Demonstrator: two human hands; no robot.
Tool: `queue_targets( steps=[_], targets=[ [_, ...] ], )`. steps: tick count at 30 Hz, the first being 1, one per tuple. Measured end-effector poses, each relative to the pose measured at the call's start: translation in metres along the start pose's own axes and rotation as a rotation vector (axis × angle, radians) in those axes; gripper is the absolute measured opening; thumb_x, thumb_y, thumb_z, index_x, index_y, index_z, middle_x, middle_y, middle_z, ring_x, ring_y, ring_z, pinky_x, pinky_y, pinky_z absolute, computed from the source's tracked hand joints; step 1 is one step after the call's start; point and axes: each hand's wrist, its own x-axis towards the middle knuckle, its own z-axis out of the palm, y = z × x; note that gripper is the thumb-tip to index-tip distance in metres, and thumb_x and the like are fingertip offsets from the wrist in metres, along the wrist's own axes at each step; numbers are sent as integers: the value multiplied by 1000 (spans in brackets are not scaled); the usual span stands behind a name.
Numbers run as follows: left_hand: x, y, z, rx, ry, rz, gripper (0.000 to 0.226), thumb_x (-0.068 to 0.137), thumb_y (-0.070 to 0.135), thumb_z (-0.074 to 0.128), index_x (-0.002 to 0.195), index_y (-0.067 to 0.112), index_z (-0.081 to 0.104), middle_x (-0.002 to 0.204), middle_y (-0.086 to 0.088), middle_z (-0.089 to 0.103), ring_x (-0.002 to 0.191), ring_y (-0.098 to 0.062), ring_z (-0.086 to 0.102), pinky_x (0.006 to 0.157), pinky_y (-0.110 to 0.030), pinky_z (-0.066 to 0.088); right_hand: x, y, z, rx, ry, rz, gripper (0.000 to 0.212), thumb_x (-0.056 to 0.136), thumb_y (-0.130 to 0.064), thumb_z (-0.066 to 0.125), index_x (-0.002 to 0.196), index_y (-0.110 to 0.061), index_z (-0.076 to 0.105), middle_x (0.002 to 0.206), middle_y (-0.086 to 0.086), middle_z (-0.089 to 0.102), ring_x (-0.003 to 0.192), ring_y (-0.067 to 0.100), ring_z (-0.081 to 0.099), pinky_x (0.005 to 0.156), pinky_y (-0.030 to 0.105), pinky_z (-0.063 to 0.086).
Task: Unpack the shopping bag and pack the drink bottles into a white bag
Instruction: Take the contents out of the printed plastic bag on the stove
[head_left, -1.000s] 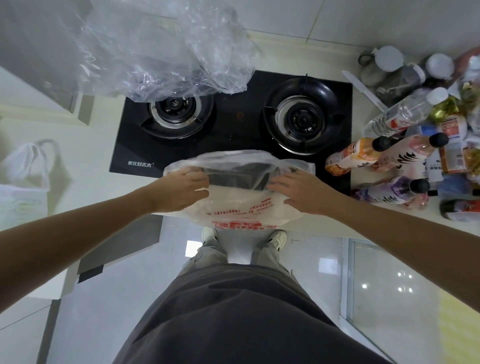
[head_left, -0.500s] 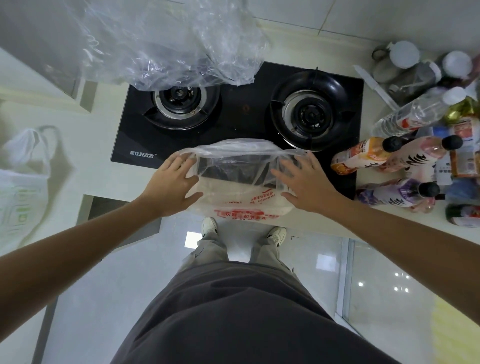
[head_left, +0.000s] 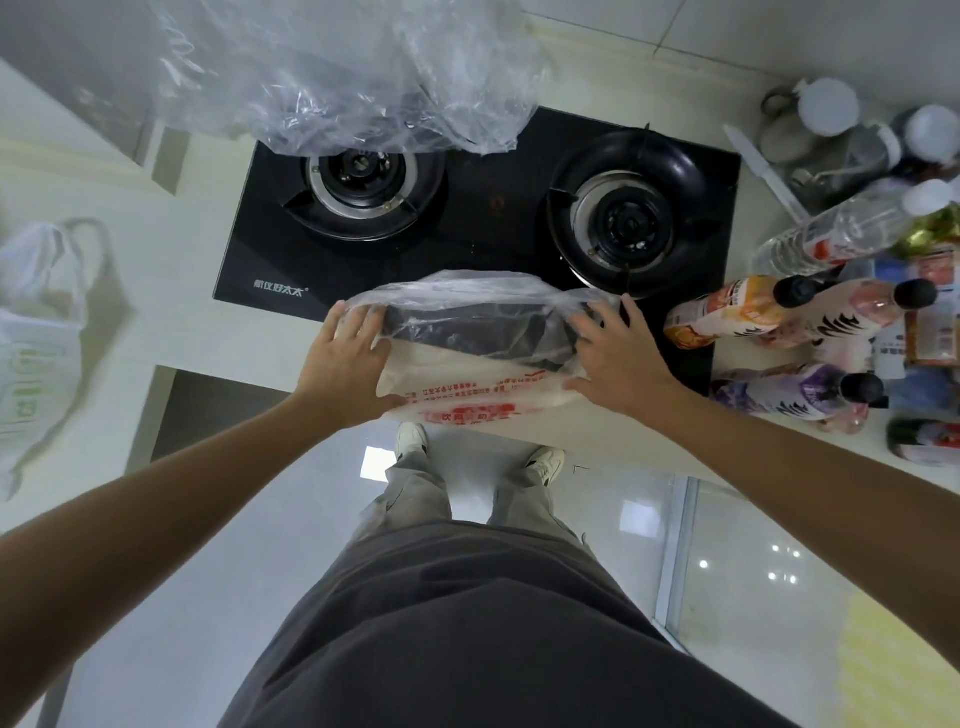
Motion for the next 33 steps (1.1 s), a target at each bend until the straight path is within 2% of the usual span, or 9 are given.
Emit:
queue_targets(
  steps=[3, 7, 9, 11, 15, 19, 24, 29, 33],
  targets=[
    [3, 10, -3, 86, -111, -77, 111, 70, 91, 53, 148, 13, 47, 161, -10, 26, 150, -27, 21, 126, -53, 8, 3, -14, -4, 4, -187, 58, 93, 78, -78, 65, 144, -14, 54, 163, 3, 26, 150, 28, 23, 120, 66, 19],
    [11, 15, -6, 140, -187, -105, 121, 71, 91, 53, 159, 12, 29, 167, -9, 15, 155, -26, 10, 126, -54, 6, 3, -24, -5, 85, -189, 86, 109, 70, -77, 74, 151, -17, 34, 161, 7, 24, 146, 35, 27, 117, 67, 28],
    [6, 15, -9, 156, -220, -119, 121, 73, 90, 53, 161, 13, 25, 169, -8, 12, 156, -25, 7, 126, -54, 4, 1, -23, -4, 88, -177, 15, 95, 76, -76, 69, 149, -22, 38, 161, 7, 25, 145, 40, 28, 115, 68, 29],
    [-2, 13, -10, 150, -257, -158, 119, 75, 88, 53, 162, 14, 21, 171, -8, 9, 158, -25, 3, 126, -54, 3, 1, -20, -4, 82, -150, -54, 79, 83, -75, 61, 143, -24, 51, 159, 4, 32, 146, 41, 26, 117, 69, 26],
    [-21, 11, -19, 110, -297, -228, 115, 77, 88, 50, 162, 16, 22, 172, -7, 6, 159, -25, -4, 125, -57, 0, 11, -18, -13, 9, -79, -113, 62, 91, -70, 53, 127, -23, 71, 143, -2, 51, 142, 35, 33, 115, 68, 24],
    [-42, 5, -24, 119, -288, -290, 113, 78, 89, 48, 162, 16, 24, 172, -8, 3, 159, -25, -5, 126, -56, -2, 27, -20, -23, -52, -56, -134, 58, 96, -66, 50, 123, -20, 74, 136, -5, 58, 140, 31, 36, 117, 66, 21],
    [-63, -31, -25, 118, -235, -319, 107, 77, 86, 51, 156, 16, 36, 172, -7, 2, 159, -24, -2, 126, -55, -2, 49, -36, -41, -62, 25, -167, 57, 94, -66, 53, 103, -17, 81, 120, -1, 67, 132, 32, 44, 116, 65, 24],
    [-79, -86, -23, 75, -165, -303, 97, 76, 81, 60, 146, 16, 45, 169, -7, 10, 157, -24, 6, 127, -53, -2, 71, -70, -70, -77, 6, -133, 62, 97, -68, 42, 88, -21, 81, 111, -1, 69, 124, 28, 49, 119, 60, 23],
    [-90, -141, -9, 41, -146, -243, 98, 77, 81, 57, 150, 17, 40, 170, -7, 9, 157, -24, 5, 127, -54, -2, 79, -111, -92, -74, 28, -100, 58, 99, -64, 43, 92, -21, 81, 113, 0, 68, 126, 29, 50, 120, 62, 21]
  ],
)
